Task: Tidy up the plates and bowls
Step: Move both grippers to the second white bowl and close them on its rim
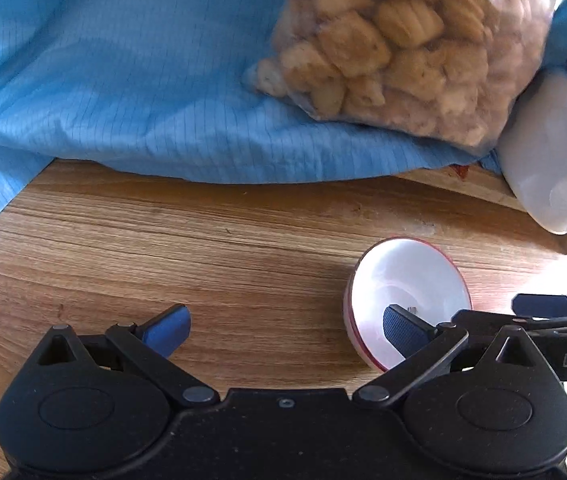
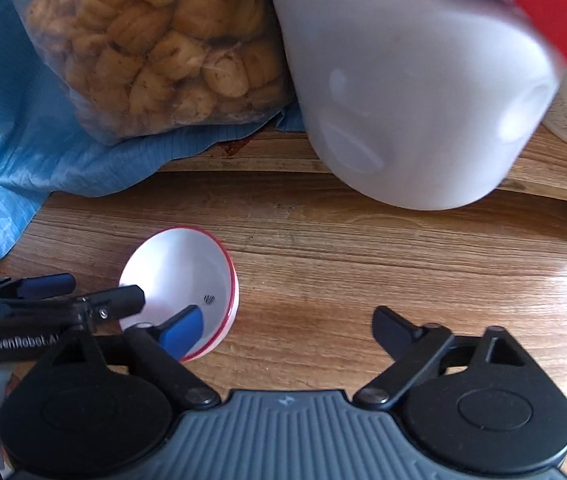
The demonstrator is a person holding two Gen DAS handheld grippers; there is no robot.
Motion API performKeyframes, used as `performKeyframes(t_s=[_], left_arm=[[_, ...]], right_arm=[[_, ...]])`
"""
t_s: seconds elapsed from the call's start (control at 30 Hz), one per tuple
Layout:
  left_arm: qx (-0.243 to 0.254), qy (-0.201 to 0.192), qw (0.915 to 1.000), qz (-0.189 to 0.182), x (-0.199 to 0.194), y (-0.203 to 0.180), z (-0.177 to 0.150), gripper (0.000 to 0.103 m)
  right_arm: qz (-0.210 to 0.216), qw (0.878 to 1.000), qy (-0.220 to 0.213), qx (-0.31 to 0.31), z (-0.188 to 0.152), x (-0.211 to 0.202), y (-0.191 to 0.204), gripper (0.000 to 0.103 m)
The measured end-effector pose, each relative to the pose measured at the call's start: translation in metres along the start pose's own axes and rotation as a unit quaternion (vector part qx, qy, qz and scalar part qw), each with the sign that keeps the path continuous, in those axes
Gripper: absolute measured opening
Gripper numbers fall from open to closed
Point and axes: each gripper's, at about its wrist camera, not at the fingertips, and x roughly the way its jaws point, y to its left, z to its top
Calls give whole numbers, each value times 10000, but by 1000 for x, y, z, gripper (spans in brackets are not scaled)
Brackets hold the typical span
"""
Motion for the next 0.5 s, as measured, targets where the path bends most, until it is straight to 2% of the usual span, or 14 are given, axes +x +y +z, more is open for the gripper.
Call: performKeyframes(t_s=[0.1,0.27,0.33,0.5], left_arm=[[5,-32,10000,-6,1,-3,-1,102],[-36,14,10000,44,5,-7,-7,102],[-41,23,10000,58,7,-8,-8,100],[23,48,9999,134,13,-19,-12,89]], right_arm=[[61,10000,-25,1,-1,-2,0,81],[137,9999,-46,-2,0,2,-2,80],[232,9997,-28,16,-1,4,-4,76],[506,9987,25,34,3,12,-6,55]])
